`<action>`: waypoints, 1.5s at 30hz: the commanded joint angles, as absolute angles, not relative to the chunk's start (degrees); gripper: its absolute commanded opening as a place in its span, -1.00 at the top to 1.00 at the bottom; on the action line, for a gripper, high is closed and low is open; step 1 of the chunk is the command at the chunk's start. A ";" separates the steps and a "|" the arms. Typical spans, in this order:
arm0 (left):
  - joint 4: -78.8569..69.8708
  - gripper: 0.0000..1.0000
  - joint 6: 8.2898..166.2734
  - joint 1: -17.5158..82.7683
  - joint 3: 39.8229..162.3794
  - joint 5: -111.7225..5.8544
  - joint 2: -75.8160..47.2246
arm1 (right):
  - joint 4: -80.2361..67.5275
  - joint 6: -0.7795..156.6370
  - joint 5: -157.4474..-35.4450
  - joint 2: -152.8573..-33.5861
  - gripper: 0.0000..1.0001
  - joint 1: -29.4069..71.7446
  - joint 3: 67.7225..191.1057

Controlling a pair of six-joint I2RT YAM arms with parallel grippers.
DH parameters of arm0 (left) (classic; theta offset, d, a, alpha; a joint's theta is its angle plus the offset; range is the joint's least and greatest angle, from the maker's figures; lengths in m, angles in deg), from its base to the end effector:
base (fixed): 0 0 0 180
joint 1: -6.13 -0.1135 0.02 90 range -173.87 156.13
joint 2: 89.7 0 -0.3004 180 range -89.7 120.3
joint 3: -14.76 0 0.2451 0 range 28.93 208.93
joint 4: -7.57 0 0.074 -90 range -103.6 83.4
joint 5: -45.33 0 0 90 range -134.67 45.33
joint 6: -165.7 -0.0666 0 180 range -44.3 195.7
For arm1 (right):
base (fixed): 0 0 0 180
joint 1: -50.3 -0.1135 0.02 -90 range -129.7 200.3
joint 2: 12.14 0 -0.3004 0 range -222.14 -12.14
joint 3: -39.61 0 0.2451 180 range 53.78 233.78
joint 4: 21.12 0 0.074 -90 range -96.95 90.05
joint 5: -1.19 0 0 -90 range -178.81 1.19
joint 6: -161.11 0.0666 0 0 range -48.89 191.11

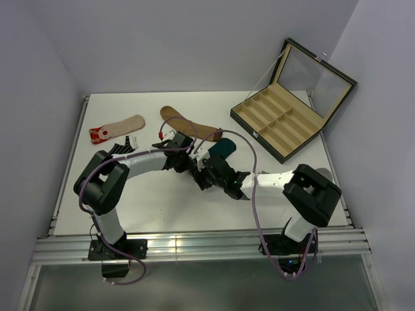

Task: Roll the socks
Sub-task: Roll the sock at the center of the board.

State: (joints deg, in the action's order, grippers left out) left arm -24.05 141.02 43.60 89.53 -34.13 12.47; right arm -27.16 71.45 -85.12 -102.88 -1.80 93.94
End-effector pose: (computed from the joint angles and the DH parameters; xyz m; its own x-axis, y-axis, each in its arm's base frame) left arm 0.3032 -0.2171 0.1748 -0.7597 -0.5433 -0.3574 -0.3998 0.8236 -0.4022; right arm 0.2137 0.2675 0.1974 -0.3150 -0.3950 -0.8630 -0.7515 0.6592 -0.0274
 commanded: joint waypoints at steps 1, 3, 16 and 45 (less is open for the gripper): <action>-24.53 0.78 139.69 43.92 90.89 -33.42 13.22 | -30.76 67.60 -81.78 -105.56 -0.13 -3.49 96.58; -24.61 0.78 139.69 43.92 90.90 -33.16 13.22 | -31.12 67.34 -80.72 -107.32 -0.10 -3.93 96.93; -23.74 0.76 139.95 43.83 90.19 -33.16 13.22 | -29.45 66.63 -77.12 -114.71 0.06 -4.02 99.22; -7.83 -0.23 152.34 42.78 75.86 -32.89 0.21 | -32.86 98.88 -134.67 -119.45 1.00 21.37 99.31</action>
